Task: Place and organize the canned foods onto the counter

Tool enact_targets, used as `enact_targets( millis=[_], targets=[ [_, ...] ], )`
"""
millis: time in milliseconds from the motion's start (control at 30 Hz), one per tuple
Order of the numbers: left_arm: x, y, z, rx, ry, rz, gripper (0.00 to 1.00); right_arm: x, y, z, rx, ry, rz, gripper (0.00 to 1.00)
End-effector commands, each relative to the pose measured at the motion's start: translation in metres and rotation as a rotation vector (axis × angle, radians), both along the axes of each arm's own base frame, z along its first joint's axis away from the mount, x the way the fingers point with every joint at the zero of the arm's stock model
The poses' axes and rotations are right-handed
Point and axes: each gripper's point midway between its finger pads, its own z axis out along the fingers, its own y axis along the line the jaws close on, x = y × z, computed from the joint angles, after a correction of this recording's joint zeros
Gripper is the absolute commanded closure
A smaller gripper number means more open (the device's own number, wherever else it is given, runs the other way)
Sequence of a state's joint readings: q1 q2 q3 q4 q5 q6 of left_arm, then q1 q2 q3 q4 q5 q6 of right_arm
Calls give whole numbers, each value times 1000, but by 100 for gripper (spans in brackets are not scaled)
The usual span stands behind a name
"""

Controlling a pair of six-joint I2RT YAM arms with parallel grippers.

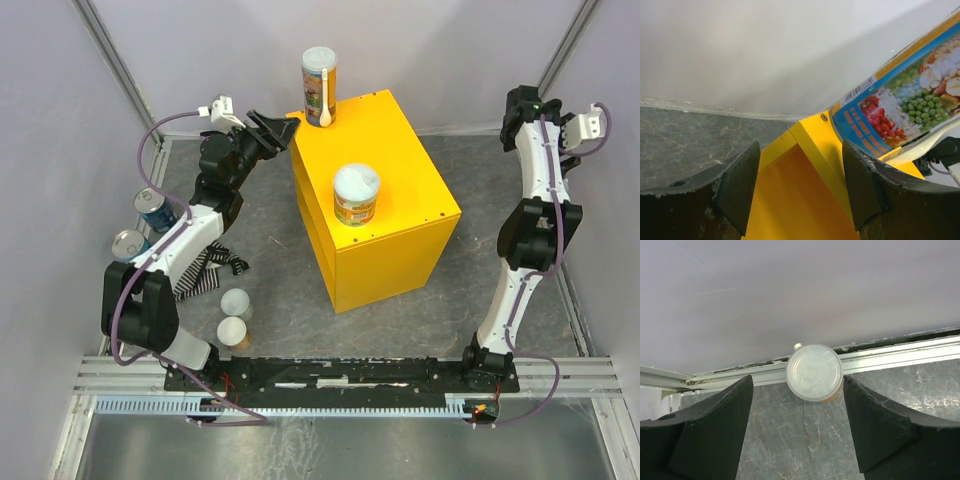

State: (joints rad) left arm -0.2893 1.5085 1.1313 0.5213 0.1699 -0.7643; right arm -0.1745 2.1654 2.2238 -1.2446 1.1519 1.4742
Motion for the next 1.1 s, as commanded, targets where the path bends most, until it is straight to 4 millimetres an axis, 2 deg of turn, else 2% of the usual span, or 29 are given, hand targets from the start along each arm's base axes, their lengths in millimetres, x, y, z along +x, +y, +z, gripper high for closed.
enact_targets(
  millis=[0, 300, 500, 833, 1000, 1067],
  targets=[
    [21, 16, -23, 88, 37, 77, 27, -9, -16, -6, 32, -9, -52, 21],
    [34, 24, -29, 57, 52, 102, 28, -15, -26, -23, 92, -1, -86, 22],
    [38, 22, -33, 48, 64, 102, 28, -16, -27, -23, 94, 8, -97, 24],
    [45, 32, -20, 43, 33, 166, 29, -14, -35, -13, 41, 95, -57, 26],
    [49, 32, -18, 35, 25, 170, 29, -22, -37, -19, 52, 62, -71, 22],
    [50, 31, -19, 36, 26, 169, 29, -27, -41, -24, 74, 54, -82, 27]
  ],
)
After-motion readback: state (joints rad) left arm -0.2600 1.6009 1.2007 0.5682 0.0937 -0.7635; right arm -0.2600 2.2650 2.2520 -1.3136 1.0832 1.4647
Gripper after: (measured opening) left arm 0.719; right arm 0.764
